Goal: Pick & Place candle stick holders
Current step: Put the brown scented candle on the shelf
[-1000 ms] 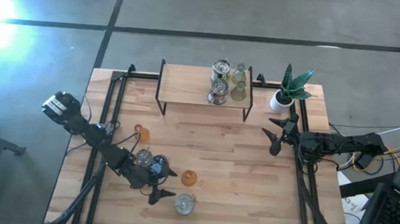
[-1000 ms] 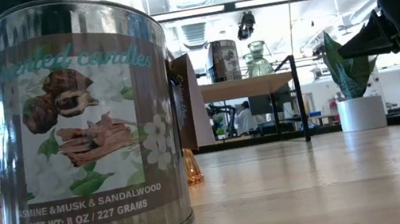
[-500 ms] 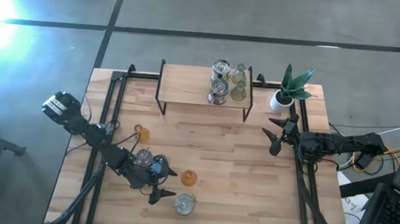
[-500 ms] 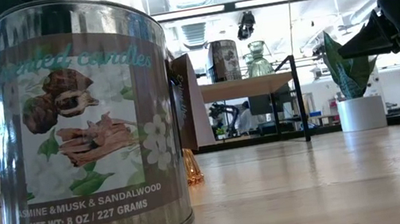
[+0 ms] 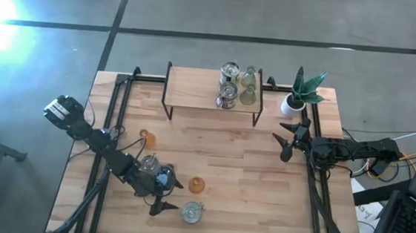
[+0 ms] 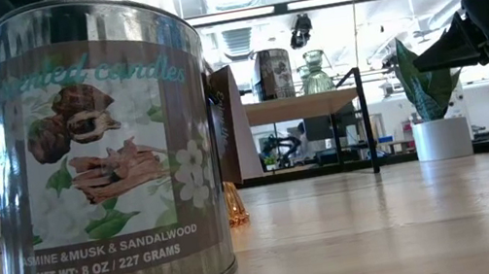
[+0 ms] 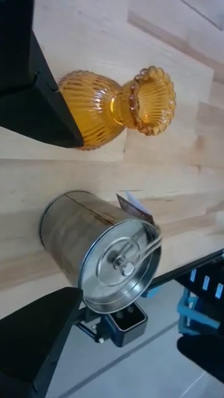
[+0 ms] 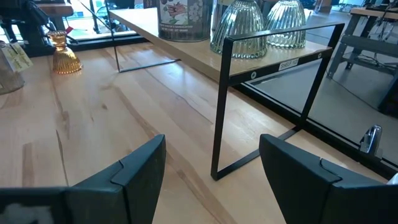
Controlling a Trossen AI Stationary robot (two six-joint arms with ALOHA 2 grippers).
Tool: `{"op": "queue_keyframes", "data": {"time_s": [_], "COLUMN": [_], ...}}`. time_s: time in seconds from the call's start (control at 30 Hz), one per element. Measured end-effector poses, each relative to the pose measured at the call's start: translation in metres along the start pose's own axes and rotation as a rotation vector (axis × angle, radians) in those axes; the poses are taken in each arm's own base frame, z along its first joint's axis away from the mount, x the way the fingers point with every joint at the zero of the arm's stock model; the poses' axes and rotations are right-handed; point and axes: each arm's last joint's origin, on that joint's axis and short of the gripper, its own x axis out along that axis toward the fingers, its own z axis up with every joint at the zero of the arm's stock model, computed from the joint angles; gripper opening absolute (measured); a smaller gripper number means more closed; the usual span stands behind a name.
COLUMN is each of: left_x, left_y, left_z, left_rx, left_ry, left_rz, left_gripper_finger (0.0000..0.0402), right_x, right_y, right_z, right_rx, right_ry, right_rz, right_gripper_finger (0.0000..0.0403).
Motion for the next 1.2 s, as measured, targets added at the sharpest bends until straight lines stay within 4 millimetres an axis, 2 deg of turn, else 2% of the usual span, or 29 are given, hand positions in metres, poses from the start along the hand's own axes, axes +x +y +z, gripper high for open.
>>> {"op": "queue_keyframes", "data": {"time_s": [0.23, 0.4, 0.57, 0.8, 1.0, 1.2], "left_x": [0.001, 0.014, 0.03, 0.048, 0.056, 0.058], "left_y": [-0.003, -0.003, -0.004, -0.005, -0.005, -0.008], "left_z": [-0.003, -0.015, -0.023, -0.033, -0.037, -0.03], "left_rx": [0.044, 0.074, 0.138, 0.136, 0.068, 0.127], "left_ry": [0.043, 0.106, 0.069, -0.009, -0.039, -0.087], "left_rz": [-0.077, -0.124, -0.161, -0.203, -0.224, -0.203], "left_gripper_finger": [0.039, 0.039, 0.039, 0.039, 0.039, 0.039], "right_x": [0.0, 0.0, 0.0, 0.0, 0.0, 0.0], "right_y": [0.0, 0.0, 0.0, 0.0, 0.0, 0.0], "right_z": [0.0, 0.0, 0.0, 0.0, 0.0, 0.0], "right_rx": [0.0, 0.0, 0.0, 0.0, 0.0, 0.0], "right_ry": [0.0, 0.0, 0.0, 0.0, 0.0, 0.0], "right_rz": [0.0, 0.0, 0.0, 0.0, 0.0, 0.0], "right_gripper_finger": [0.0251, 0.0251, 0.0251, 0.0251, 0.0251, 0.0251]}}
